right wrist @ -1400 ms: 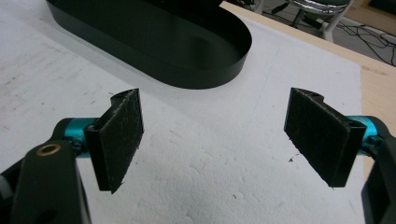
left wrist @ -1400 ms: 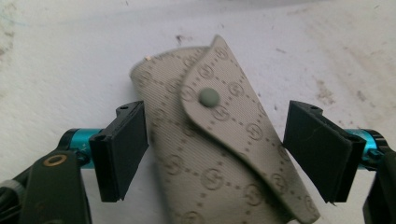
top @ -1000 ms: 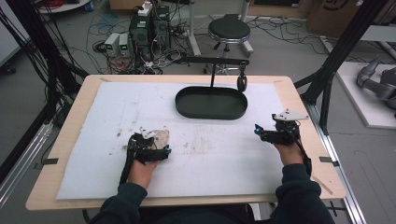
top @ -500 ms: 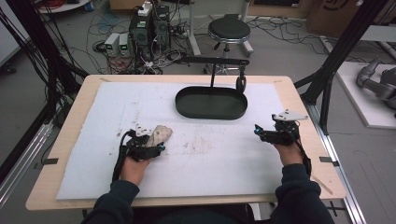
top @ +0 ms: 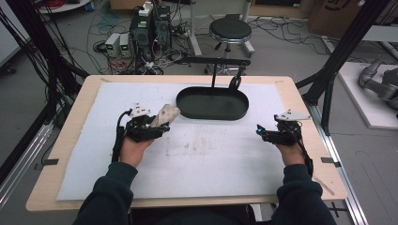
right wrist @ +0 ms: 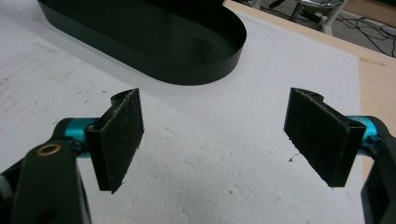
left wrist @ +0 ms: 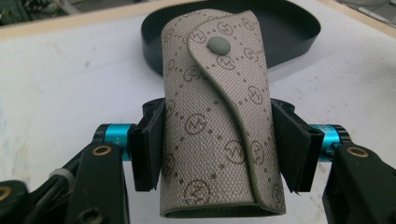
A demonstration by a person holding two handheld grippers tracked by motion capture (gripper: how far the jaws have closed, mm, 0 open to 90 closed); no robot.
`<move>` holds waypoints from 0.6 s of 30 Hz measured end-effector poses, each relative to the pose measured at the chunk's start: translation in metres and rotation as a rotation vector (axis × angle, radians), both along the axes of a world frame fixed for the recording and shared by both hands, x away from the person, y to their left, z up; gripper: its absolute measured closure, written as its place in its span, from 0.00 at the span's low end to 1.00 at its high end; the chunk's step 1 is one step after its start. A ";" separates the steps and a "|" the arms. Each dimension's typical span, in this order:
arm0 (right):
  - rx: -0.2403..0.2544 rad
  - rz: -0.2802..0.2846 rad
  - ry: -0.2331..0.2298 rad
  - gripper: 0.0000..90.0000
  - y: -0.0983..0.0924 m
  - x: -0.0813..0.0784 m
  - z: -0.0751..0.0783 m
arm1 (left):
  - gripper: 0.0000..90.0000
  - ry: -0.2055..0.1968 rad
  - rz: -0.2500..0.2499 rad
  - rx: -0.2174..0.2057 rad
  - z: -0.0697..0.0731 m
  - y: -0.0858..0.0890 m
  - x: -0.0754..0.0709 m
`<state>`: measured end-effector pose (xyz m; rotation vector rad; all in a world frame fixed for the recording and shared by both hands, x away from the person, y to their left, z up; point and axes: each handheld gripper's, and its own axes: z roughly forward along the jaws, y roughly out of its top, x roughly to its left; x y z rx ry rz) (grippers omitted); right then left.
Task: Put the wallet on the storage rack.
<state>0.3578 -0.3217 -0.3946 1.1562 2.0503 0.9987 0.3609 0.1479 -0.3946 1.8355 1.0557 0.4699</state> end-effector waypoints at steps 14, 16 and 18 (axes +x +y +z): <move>0.019 -0.005 -0.001 0.23 -0.004 0.002 0.000 | 0.45 0.006 -0.128 0.060 0.022 -0.053 0.082; 0.027 -0.005 0.000 0.23 -0.006 0.002 0.000 | 0.45 0.012 -0.120 0.084 0.020 -0.062 0.091; 0.034 -0.005 0.001 0.23 -0.007 0.001 0.000 | 0.45 0.011 -0.106 0.090 0.013 -0.073 0.101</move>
